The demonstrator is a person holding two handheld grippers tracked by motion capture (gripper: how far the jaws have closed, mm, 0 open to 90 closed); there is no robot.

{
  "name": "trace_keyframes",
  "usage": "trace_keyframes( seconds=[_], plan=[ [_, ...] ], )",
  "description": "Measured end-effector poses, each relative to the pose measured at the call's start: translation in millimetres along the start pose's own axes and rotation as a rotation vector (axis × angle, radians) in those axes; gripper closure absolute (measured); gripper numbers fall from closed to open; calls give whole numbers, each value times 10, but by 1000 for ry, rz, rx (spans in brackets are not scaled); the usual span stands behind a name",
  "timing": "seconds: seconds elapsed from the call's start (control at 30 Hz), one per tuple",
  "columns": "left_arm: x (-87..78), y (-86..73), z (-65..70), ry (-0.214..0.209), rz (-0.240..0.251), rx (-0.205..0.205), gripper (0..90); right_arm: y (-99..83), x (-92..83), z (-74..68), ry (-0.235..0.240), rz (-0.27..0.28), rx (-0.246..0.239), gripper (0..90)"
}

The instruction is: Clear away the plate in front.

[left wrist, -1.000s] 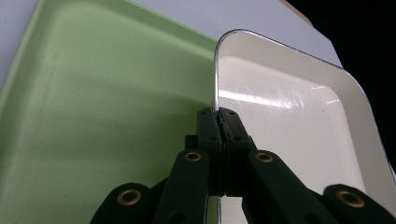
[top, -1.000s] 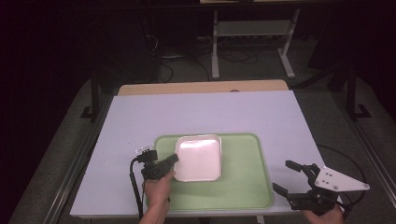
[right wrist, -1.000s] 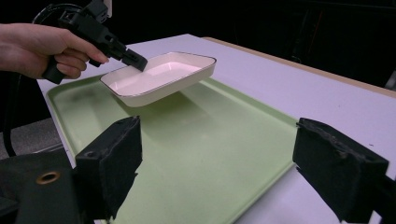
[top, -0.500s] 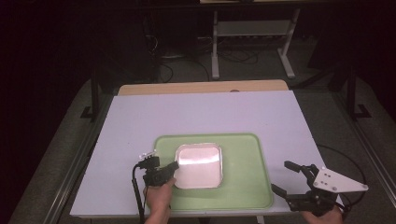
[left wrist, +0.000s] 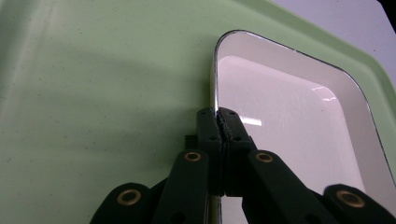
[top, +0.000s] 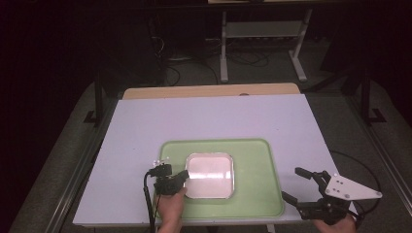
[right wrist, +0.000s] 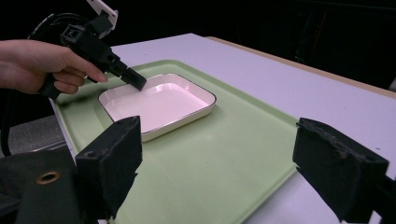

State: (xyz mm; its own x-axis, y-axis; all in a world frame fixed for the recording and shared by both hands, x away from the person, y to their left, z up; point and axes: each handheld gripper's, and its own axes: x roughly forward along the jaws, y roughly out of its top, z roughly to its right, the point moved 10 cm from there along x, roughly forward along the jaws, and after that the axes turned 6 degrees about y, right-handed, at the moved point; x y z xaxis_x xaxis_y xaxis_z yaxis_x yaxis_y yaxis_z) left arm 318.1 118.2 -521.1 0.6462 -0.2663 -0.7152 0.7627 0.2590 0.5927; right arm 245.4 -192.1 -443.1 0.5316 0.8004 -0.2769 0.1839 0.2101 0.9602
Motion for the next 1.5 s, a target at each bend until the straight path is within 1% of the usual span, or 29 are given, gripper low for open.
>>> trace_keyframes(
  seconds=[0.07, 0.13, 0.3, 0.33, 0.6, 0.7, 0.73, 0.8, 0.9, 1.17, 1.2, 1.23, 1.3, 1.33, 1.4, 1.43, 1.47, 1.5],
  plan=[
    [0, -4, 6, 4, 1, 2, 888, 0, 5, -3, 1, 0, -1, 147],
    [0, -8, 11, 4, 1, -6, 887, 2, 6, -7, 3, -1, -2, 147],
    [-11, -19, 16, 12, 8, -5, 882, 3, 6, -6, 2, -1, -2, 147],
    [-21, -35, 28, 8, 7, -19, 880, 2, 9, -5, 3, -2, -2, 147],
    [-32, -57, 28, 15, 17, -43, 877, 5, 24, -14, 8, -3, -5, 147],
    [-22, -55, 40, 22, 28, -55, 877, 7, 23, -13, 8, -2, -5, 147],
    [-20, -57, 43, 26, 31, -52, 877, 7, 23, -12, 8, -2, -5, 147],
    [-13, -60, 58, 23, 33, -62, 877, 6, 25, -14, 10, -3, -5, 147],
    [1, -48, 66, 25, 35, -43, 877, 5, 25, -13, 11, -3, -5, 147],
    [21, -23, 68, 24, 36, -36, 870, 6, 19, -8, 10, -1, -5, 147],
    [12, -29, 74, 17, 35, -26, 868, 4, 22, -7, 10, -3, -4, 147],
    [4, -22, 83, 12, 39, -20, 857, 3, 25, -10, 11, -4, -3, 147],
    [-10, -5, 85, 5, 43, -8, 802, 3, 29, -15, 13, -5, -7, 147],
    [-16, 2, 85, 4, 42, 1, 793, 3, 30, -17, 13, -5, -7, 147],
    [-36, 20, 90, -13, 44, 7, 756, 6, 26, -18, 12, -5, -6, 147],
    [-47, 26, 95, -19, 47, 15, 747, 7, 23, -16, 11, -4, -7, 147],
    [-47, 26, 95, -19, 47, 15, 746, 7, 23, -16, 11, -4, -7, 147],
    [-85, 51, 85, -21, 61, 46, 743, 7, 16, -9, 8, -3, -6, 147]
  ],
)
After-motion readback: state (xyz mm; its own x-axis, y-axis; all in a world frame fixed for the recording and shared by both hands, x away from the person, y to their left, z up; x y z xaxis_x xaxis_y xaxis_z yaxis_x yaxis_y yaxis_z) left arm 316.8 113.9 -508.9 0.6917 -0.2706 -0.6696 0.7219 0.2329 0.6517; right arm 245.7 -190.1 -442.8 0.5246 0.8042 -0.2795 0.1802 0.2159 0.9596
